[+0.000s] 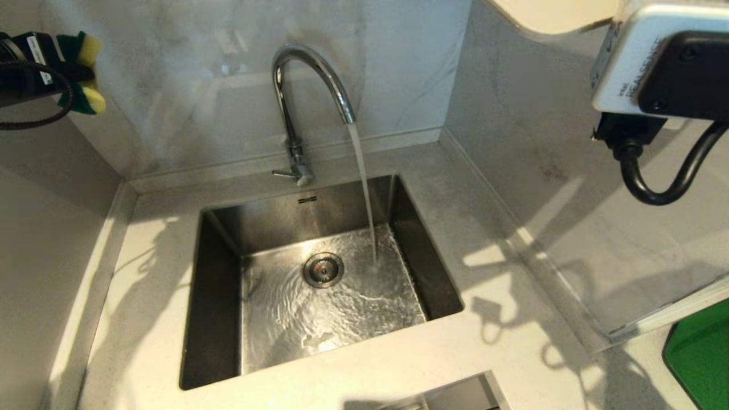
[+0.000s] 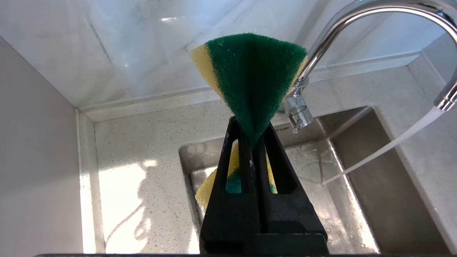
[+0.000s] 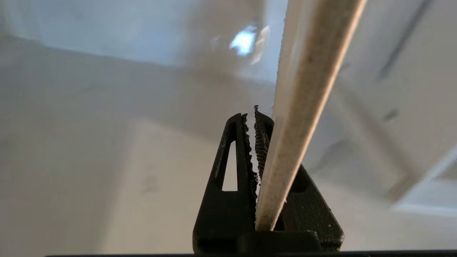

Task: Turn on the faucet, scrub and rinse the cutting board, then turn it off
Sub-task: Put down the cutting board

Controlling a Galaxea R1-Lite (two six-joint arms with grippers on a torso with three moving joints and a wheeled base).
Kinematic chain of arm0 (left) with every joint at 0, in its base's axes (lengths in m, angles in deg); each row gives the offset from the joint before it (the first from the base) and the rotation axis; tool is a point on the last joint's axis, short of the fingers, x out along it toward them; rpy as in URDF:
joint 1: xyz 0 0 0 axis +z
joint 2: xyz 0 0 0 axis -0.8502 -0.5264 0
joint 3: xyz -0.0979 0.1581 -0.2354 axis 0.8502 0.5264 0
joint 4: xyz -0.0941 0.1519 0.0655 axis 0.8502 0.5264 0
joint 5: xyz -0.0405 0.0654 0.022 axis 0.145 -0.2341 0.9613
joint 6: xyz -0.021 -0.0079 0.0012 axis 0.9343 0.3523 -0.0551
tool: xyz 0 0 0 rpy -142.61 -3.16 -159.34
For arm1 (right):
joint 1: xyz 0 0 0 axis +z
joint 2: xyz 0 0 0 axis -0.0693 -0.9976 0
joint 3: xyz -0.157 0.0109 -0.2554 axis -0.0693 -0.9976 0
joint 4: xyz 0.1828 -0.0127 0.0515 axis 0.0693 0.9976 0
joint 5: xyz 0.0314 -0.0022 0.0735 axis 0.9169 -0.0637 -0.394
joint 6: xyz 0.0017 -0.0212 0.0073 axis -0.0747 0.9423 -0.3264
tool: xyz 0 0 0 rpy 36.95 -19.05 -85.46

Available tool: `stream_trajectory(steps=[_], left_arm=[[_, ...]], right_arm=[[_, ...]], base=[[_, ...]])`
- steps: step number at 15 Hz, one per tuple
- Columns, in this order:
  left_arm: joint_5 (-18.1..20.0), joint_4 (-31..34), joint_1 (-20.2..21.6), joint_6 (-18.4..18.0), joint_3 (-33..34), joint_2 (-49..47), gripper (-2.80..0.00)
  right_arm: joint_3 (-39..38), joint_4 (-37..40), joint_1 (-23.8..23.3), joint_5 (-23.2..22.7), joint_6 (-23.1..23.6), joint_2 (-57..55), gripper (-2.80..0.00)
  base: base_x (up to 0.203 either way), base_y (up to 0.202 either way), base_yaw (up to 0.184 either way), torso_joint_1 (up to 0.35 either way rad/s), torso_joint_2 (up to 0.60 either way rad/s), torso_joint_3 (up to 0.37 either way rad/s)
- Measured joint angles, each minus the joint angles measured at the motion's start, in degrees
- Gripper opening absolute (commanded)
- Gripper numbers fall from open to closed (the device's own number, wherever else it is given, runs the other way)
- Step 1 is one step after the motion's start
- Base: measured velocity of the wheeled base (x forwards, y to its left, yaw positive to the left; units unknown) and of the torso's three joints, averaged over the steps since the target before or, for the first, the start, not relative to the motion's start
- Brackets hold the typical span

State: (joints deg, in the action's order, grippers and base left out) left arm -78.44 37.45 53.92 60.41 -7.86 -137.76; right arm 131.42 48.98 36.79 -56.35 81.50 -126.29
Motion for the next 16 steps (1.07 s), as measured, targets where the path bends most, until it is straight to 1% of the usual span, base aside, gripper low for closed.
stream_trajectory(steps=[3, 5, 7, 10, 13, 16], left_arm=[[0.2, -0.07, -0.01, 0.14, 1.32, 0.21, -2.8], [0.22, -0.22, -0.09, 0.15, 2.06, 0.28, -2.8], [0.24, -0.34, -0.09, 0.15, 2.56, 0.26, -2.8], [0.2, -0.43, -0.4, 0.15, 3.05, 0.05, -2.8], [0.11, -0.39, -1.8, 0.77, 3.13, -0.11, -2.8], [0.13, -0.48, -2.01, 1.52, 3.52, -0.52, -2.8]], right_arm=[[-5.09, 0.0, 0.0, 4.13, -6.45, 1.7, -2.8], [-8.0, -0.02, 0.04, 4.7, -10.52, 2.35, -2.8], [-10.43, -0.11, 0.04, 5.0, -12.92, 2.7, -2.8], [-15.87, -0.18, 0.01, 5.95, -14.66, 3.9, -2.8], [-22.72, -0.18, -0.05, 6.16, -14.95, 6.13, -2.8], [-29.44, -0.19, -0.07, 6.14, -14.94, 8.19, -2.8]], base=[[0.0, 0.0, 0.0, 0.0, 0.0, 0.0], [0.0, 0.0, 0.0, 0.0, 0.0, 0.0], [0.0, 0.0, 0.0, 0.0, 0.0, 0.0], [0.0, 0.0, 0.0, 0.0, 0.0, 0.0], [0.0, 0.0, 0.0, 0.0, 0.0, 0.0], [0.0, 0.0, 0.0, 0.0, 0.0, 0.0]])
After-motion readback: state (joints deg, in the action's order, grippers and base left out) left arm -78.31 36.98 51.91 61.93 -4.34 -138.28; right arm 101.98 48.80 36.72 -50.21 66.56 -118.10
